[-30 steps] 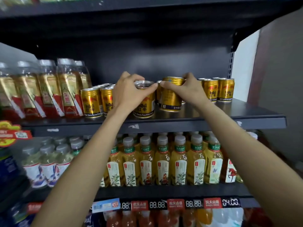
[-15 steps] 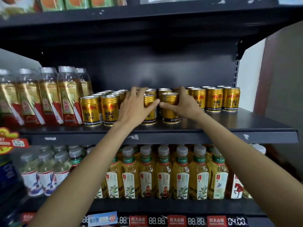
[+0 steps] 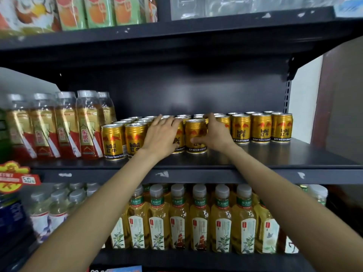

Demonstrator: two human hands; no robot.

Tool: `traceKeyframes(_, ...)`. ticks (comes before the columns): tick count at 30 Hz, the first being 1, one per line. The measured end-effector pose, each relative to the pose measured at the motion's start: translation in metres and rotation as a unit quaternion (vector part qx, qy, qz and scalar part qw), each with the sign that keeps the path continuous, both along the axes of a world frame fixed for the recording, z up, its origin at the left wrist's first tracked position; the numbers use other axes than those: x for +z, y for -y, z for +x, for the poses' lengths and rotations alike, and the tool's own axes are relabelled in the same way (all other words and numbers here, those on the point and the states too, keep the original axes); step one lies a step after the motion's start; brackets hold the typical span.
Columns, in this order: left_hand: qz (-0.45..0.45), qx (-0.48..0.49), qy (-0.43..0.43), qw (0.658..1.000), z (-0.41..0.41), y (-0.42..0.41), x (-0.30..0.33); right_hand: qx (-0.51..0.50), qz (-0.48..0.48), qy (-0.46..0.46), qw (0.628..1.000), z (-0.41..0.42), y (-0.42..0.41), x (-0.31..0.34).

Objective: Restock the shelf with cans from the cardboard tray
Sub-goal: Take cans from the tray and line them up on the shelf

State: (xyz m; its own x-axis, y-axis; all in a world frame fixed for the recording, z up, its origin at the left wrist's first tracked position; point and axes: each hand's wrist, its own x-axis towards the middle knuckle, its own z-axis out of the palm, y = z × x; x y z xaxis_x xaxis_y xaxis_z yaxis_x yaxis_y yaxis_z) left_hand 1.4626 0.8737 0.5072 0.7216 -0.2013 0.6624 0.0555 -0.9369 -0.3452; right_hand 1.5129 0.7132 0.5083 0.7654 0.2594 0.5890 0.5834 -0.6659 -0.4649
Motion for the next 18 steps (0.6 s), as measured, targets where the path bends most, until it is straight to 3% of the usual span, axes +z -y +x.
traceKeyframes(7, 0.059, 0.080, 0.015, 0.995, 0.004, -0.006, 0.002, -0.051, -0.037, 0.021, 0.998, 0.000, -0.025, -0.001)
traceKeyframes(13, 0.044, 0.076, 0.028, 0.996, 0.008, -0.018, -0.003, -0.063, -0.041, 0.034, 0.997, 0.011, -0.041, -0.005)
traceKeyframes(18, 0.024, 0.061, 0.035, 0.997, 0.008, -0.023, -0.006, -0.023, -0.038, -0.006, 0.999, 0.019, -0.039, -0.002)
